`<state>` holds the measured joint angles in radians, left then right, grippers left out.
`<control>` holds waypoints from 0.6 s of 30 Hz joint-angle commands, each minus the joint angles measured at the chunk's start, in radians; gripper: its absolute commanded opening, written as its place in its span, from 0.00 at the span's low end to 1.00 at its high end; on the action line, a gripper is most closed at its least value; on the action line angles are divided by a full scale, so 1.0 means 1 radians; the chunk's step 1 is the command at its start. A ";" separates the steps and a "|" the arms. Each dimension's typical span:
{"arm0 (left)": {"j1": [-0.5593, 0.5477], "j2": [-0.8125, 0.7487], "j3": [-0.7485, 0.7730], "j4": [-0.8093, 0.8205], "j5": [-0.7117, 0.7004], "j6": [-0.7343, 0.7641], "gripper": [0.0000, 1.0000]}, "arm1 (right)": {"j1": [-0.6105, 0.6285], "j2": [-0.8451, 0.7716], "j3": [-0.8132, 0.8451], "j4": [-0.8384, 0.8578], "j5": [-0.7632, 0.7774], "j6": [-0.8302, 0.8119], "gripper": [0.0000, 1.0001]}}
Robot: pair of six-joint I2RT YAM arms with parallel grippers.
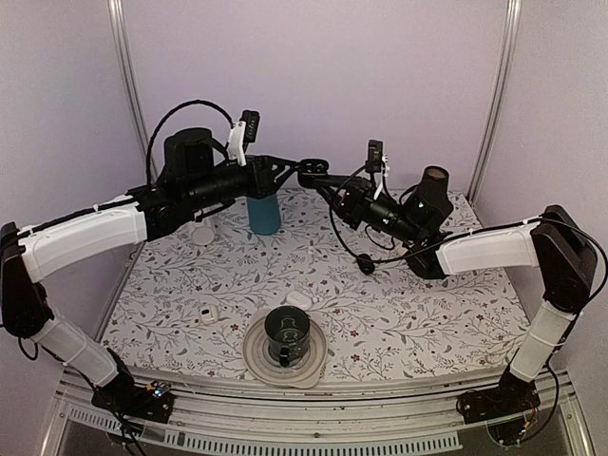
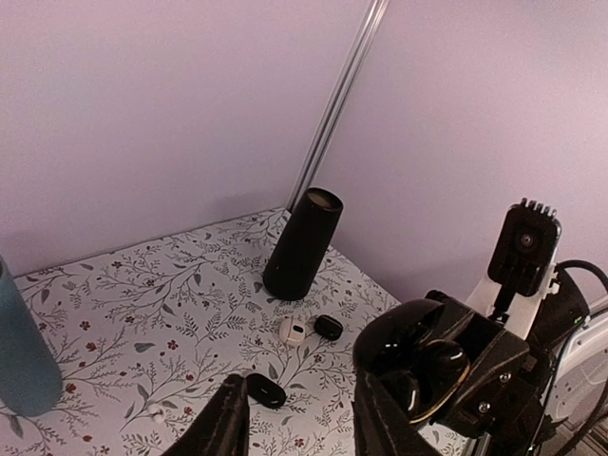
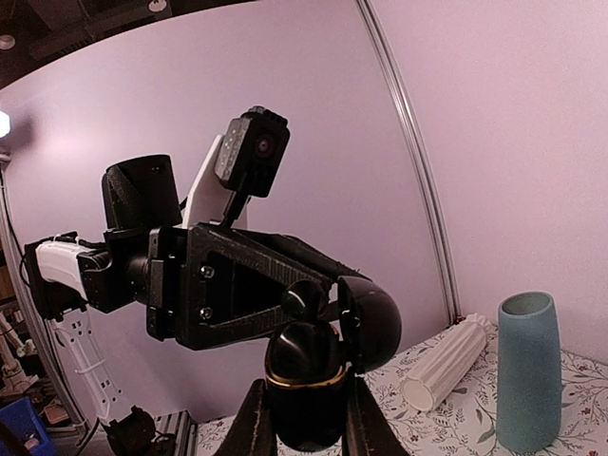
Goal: Insert the wireless bluetooth earbuds into the charging case
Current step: Adjust the left earbud in the left side groove of the charging case.
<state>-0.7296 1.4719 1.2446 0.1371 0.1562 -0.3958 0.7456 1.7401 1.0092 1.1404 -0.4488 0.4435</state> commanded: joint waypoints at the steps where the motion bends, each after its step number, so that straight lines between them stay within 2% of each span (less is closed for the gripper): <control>1: -0.016 -0.031 -0.008 0.035 0.021 0.014 0.39 | 0.004 -0.007 0.038 0.002 0.022 -0.014 0.02; 18: -0.030 -0.050 -0.013 0.024 0.011 0.012 0.39 | 0.004 0.008 0.049 -0.002 0.024 -0.012 0.02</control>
<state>-0.7341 1.4635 1.2434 0.1375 0.1623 -0.3935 0.7456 1.7401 1.0279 1.1374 -0.4419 0.4431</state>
